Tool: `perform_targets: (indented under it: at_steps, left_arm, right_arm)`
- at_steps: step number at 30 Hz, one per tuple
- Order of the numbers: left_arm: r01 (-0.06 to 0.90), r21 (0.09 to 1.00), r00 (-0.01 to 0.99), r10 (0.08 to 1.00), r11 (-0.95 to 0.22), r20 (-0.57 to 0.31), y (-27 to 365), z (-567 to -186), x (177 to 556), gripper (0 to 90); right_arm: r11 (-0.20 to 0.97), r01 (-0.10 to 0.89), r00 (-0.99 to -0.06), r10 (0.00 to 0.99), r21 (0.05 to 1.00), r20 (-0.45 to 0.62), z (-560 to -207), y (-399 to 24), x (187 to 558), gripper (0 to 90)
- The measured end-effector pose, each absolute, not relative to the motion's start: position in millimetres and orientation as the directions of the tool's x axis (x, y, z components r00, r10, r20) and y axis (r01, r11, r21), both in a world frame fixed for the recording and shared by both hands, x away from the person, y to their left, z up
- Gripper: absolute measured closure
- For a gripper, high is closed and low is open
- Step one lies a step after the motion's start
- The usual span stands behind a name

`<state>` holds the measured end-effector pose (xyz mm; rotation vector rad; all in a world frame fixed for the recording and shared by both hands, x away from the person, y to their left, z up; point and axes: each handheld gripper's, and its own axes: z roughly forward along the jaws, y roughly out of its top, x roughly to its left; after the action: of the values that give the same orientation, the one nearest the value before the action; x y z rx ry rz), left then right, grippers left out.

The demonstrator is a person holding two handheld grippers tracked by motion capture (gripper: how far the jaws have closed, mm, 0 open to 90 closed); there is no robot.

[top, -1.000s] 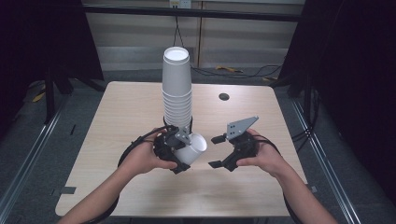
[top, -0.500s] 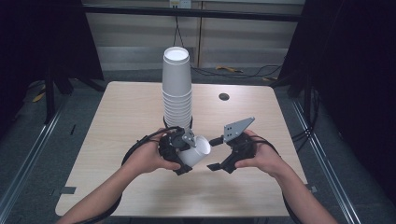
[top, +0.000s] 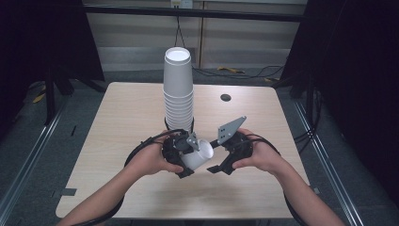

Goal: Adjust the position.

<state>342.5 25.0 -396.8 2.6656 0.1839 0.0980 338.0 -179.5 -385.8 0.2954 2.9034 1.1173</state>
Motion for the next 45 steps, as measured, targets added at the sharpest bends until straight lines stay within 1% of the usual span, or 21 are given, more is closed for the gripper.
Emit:
perform_targets:
  at_steps: [4, 14, 21, 24, 33, 37, 40, 41, 42, 44, 45]
  left_arm:
    - [0.119, 0.467, 0.988, 0.151, -0.876, 0.032, 23.3, -397.8, 341.7, 17.2]
    - [0.102, 0.452, 0.991, 0.13, -0.886, 0.032, 18.6, -399.7, 341.2, 17.1]
    - [0.092, 0.461, 0.992, 0.122, -0.883, 0.035, 15.5, -401.3, 341.0, 17.0]
    - [0.082, 0.451, 0.993, 0.111, -0.889, 0.039, 14.0, -402.0, 340.2, 17.0]
    - [0.08, 0.464, 0.994, 0.108, -0.882, 0.034, 13.7, -402.1, 339.0, 17.0]
    - [0.059, 0.453, 0.995, 0.091, -0.89, 0.05, 13.1, -400.9, 338.9, 16.9]
    - [0.068, 0.464, 0.994, 0.098, -0.883, 0.042, 12.5, -400.9, 337.7, 16.9]
    - [0.129, 0.518, 0.987, 0.159, -0.846, 0.014, 10.4, -405.2, 333.3, 16.9]
    - [0.14, 0.523, 0.986, 0.167, -0.841, 0.005, 10.0, -406.0, 332.5, 16.9]
    - [0.134, 0.52, 0.987, 0.162, -0.843, 0.009, 10.6, -405.4, 333.2, 16.9]
    - [0.107, 0.495, 0.991, 0.133, -0.863, 0.019, 12.0, -403.4, 335.0, 16.9]
  right_arm:
    - [0.752, 0.163, -0.984, 0.173, 0.638, 0.048, -382.0, -176.0, 340.7, 14.0]
    - [0.786, 0.17, -0.983, 0.173, 0.595, 0.052, -371.9, -169.7, 342.8, 15.0]
    - [0.782, 0.17, -0.984, 0.168, 0.6, 0.06, -366.7, -167.0, 345.5, 15.0]
    - [0.791, 0.171, -0.984, 0.167, 0.588, 0.062, -365.4, -165.0, 346.6, 15.0]
    - [0.811, 0.158, -0.987, 0.149, 0.563, 0.062, -364.0, -154.5, 346.0, 15.3]
    - [0.811, 0.161, -0.986, 0.152, 0.562, 0.064, -363.8, -150.0, 346.4, 15.9]
    - [0.808, 0.153, -0.988, 0.145, 0.569, 0.06, -363.6, -148.1, 346.6, 16.9]
    - [0.808, 0.151, -0.988, 0.143, 0.57, 0.06, -363.8, -147.7, 346.6, 17.3]
    - [0.807, 0.152, -0.988, 0.143, 0.57, 0.061, -364.0, -147.3, 346.7, 17.4]
    - [0.802, 0.169, -0.985, 0.153, 0.573, 0.076, -364.5, -146.5, 346.1, 19.0]
    - [0.801, 0.171, -0.985, 0.153, 0.574, 0.08, -364.8, -146.4, 346.0, 20.2]
